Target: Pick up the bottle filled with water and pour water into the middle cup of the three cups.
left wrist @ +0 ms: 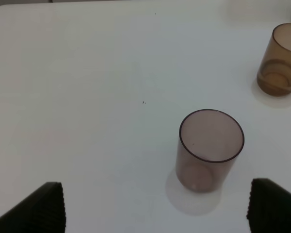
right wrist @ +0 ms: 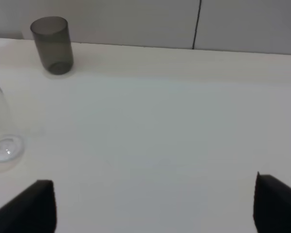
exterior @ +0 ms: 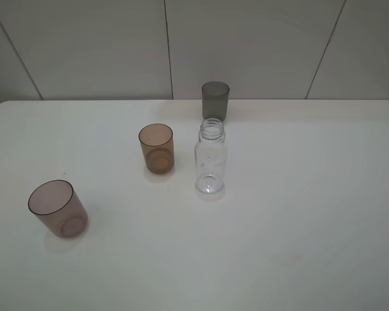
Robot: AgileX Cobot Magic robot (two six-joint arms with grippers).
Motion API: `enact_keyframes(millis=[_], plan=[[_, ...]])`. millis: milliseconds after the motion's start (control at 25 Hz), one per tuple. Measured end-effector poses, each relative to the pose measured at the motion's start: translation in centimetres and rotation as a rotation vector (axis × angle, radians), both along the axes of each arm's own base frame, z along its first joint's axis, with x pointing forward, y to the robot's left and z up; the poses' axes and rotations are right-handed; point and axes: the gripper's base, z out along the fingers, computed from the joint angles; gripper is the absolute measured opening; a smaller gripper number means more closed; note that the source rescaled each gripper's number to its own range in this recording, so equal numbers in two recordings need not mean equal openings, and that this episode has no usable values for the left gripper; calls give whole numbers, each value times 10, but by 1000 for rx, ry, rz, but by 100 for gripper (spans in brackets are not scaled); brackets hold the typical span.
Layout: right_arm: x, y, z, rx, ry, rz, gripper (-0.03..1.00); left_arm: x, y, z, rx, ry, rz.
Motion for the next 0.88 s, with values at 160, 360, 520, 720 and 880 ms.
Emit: enact_keyframes(millis=[160,360,520,720,880], plan=[[0,0,0,0,0,-16,65,0,0,0,0,0,0],[0,0,0,0,0,-16,65,0,0,0,0,0,0],[0,0,0,0,0,-16,65,0,0,0,0,0,0],[0,0,0,0,0,-16,65,0,0,0,0,0,0],[0,0,0,0,0,-16,65,0,0,0,0,0,0]])
